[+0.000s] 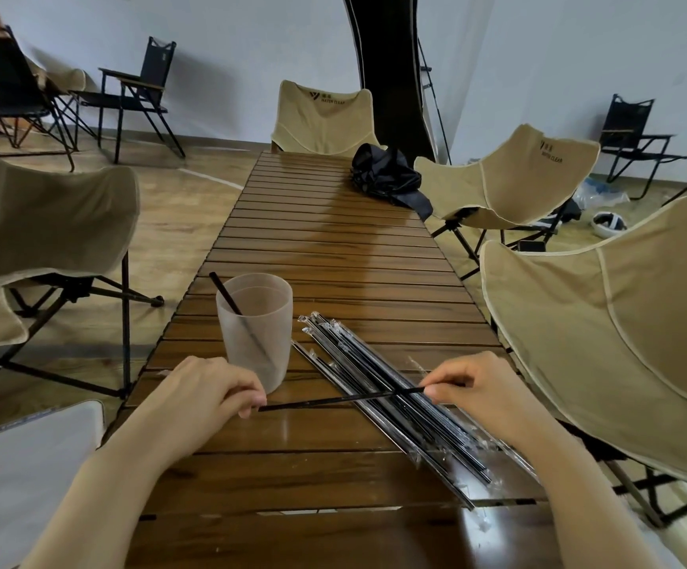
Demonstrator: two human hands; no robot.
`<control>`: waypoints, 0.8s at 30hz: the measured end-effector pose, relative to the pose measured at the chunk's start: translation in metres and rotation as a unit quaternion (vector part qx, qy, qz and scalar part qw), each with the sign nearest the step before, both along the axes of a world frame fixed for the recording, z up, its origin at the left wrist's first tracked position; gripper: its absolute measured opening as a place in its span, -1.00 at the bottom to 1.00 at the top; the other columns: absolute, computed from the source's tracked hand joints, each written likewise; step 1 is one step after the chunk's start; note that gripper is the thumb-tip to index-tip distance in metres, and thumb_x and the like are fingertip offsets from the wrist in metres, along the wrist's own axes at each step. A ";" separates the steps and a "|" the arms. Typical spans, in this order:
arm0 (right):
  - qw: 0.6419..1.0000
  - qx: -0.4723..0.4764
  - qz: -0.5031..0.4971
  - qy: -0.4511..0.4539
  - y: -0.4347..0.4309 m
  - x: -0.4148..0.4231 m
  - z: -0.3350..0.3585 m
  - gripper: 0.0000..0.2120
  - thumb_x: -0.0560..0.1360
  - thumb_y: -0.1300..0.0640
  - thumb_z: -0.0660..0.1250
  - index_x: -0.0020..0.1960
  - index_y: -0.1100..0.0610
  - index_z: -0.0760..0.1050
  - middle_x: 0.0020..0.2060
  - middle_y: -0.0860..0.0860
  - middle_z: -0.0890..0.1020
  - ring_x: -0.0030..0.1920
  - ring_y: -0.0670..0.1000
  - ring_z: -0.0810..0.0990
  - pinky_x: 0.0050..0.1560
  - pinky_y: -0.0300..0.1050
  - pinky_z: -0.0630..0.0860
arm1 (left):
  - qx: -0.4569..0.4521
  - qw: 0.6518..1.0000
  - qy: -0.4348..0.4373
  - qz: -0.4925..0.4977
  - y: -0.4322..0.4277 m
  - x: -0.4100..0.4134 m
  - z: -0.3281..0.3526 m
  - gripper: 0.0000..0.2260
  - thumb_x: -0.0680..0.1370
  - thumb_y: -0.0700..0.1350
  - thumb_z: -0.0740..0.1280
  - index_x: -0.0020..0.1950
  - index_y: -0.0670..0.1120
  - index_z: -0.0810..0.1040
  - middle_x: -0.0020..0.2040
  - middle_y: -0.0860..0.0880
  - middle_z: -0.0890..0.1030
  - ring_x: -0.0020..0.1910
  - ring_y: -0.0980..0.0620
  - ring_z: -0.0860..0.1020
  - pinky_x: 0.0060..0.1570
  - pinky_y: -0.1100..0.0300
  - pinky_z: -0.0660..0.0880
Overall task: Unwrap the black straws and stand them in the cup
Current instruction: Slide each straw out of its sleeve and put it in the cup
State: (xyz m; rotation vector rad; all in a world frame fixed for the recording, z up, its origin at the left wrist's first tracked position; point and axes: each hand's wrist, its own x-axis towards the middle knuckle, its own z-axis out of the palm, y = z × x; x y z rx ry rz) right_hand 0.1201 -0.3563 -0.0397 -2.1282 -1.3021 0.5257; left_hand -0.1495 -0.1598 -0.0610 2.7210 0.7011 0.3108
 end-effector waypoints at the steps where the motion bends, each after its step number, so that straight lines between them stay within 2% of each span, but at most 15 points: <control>1: 1.000 -0.011 0.018 -0.009 0.001 -0.002 -0.001 -0.88 0.44 0.10 0.45 -0.15 -0.13 0.67 -0.30 -0.22 0.68 -0.25 -0.27 0.63 -0.18 -0.51 0.45 | 0.008 1.000 -0.001 0.006 0.000 0.000 0.000 -0.76 0.54 0.09 0.28 -0.32 0.30 0.42 -0.36 0.20 0.55 -0.19 0.33 0.49 -0.23 0.47 0.28; 6: 0.997 -0.026 0.064 -0.019 0.012 -0.013 -0.005 -0.84 0.44 0.07 0.45 -0.21 -0.20 0.63 -0.36 -0.29 0.65 -0.28 -0.29 0.62 -0.19 -0.50 0.45 | -0.004 1.000 -0.012 0.017 0.000 0.000 0.000 -0.79 0.56 0.08 0.26 -0.27 0.28 0.45 -0.30 0.22 0.56 -0.17 0.33 0.48 -0.14 0.44 0.26; 8: 0.998 -0.031 0.057 -0.024 0.013 -0.013 -0.006 -0.88 0.46 0.11 0.43 -0.14 -0.12 0.66 -0.34 -0.23 0.67 -0.26 -0.29 0.63 -0.14 -0.46 0.49 | -0.015 1.000 -0.007 0.016 -0.001 -0.001 0.000 -0.84 0.56 0.09 0.25 -0.21 0.29 0.47 -0.23 0.26 0.57 -0.12 0.36 0.48 -0.09 0.39 0.30; 10: 0.998 -0.034 0.045 -0.034 0.012 -0.010 -0.008 -0.88 0.48 0.16 0.40 -0.11 -0.04 0.67 -0.32 -0.16 0.69 -0.26 -0.29 0.63 -0.16 -0.48 0.47 | -0.024 1.000 0.010 0.012 -0.002 -0.001 -0.001 -0.96 0.54 0.15 0.25 -0.11 0.31 0.47 -0.16 0.31 0.55 -0.09 0.42 0.47 -0.09 0.44 0.30; 11: 0.998 -0.035 0.040 -0.041 0.011 -0.008 -0.008 -0.87 0.49 0.18 0.39 -0.12 -0.02 0.67 -0.33 -0.15 0.68 -0.27 -0.29 0.62 -0.21 -0.49 0.44 | -0.032 0.999 0.020 0.005 -0.003 -0.001 -0.002 -0.96 0.52 0.19 0.26 -0.04 0.33 0.45 -0.13 0.33 0.54 -0.08 0.44 0.47 -0.11 0.47 0.31; 13: 0.997 -0.039 0.035 -0.049 0.010 -0.007 -0.008 -0.85 0.49 0.23 0.36 -0.13 0.00 0.65 -0.38 -0.13 0.66 -0.32 -0.29 0.60 -0.29 -0.48 0.42 | -0.060 0.997 0.038 -0.008 -0.005 0.001 -0.006 -0.84 0.48 0.24 0.29 0.05 0.36 0.42 -0.12 0.34 0.55 -0.10 0.44 0.49 -0.12 0.47 0.37; 14: 0.997 -0.042 0.035 -0.049 0.010 -0.008 -0.008 -0.84 0.49 0.24 0.36 -0.13 0.01 0.64 -0.39 -0.13 0.65 -0.33 -0.27 0.60 -0.28 -0.46 0.43 | -0.074 0.996 0.043 -0.011 -0.008 0.003 -0.006 -0.83 0.47 0.24 0.31 0.04 0.36 0.43 -0.13 0.34 0.56 -0.11 0.42 0.51 -0.10 0.45 0.42; 16: 0.997 -0.043 0.042 -0.049 0.012 -0.010 -0.009 -0.82 0.49 0.24 0.35 -0.12 -0.02 0.63 -0.37 -0.14 0.64 -0.30 -0.22 0.61 -0.23 -0.40 0.49 | -0.073 0.996 0.051 -0.012 -0.009 0.007 -0.008 -0.98 0.48 0.20 0.31 -0.12 0.31 0.50 -0.21 0.30 0.58 -0.15 0.38 0.54 -0.06 0.38 0.49; 18: 0.996 -0.034 0.056 -0.056 0.014 -0.012 -0.010 -0.83 0.50 0.20 0.37 -0.11 -0.06 0.64 -0.35 -0.19 0.63 -0.27 -0.26 0.59 -0.23 -0.42 0.46 | -0.075 0.996 0.040 -0.016 -0.009 0.009 -0.006 -0.82 0.51 0.18 0.29 -0.29 0.25 0.53 -0.30 0.26 0.60 -0.19 0.36 0.56 -0.11 0.37 0.50; 21: 0.996 -0.026 0.064 -0.056 0.016 -0.012 -0.010 -0.87 0.50 0.12 0.37 -0.09 -0.07 0.66 -0.32 -0.21 0.66 -0.22 -0.31 0.58 -0.21 -0.49 0.41 | -0.104 0.993 0.046 -0.026 -0.008 0.010 -0.005 -0.78 0.50 0.21 0.23 -0.31 0.24 0.55 -0.30 0.31 0.60 -0.22 0.35 0.57 -0.17 0.39 0.48; 24: 0.997 -0.025 0.058 -0.052 0.013 -0.008 -0.009 -0.85 0.52 0.13 0.36 -0.13 -0.06 0.66 -0.36 -0.18 0.66 -0.29 -0.31 0.57 -0.24 -0.52 0.37 | -0.114 0.992 0.051 -0.015 -0.007 0.008 -0.006 -0.82 0.51 0.16 0.26 -0.27 0.27 0.57 -0.27 0.37 0.60 -0.21 0.38 0.57 -0.17 0.42 0.47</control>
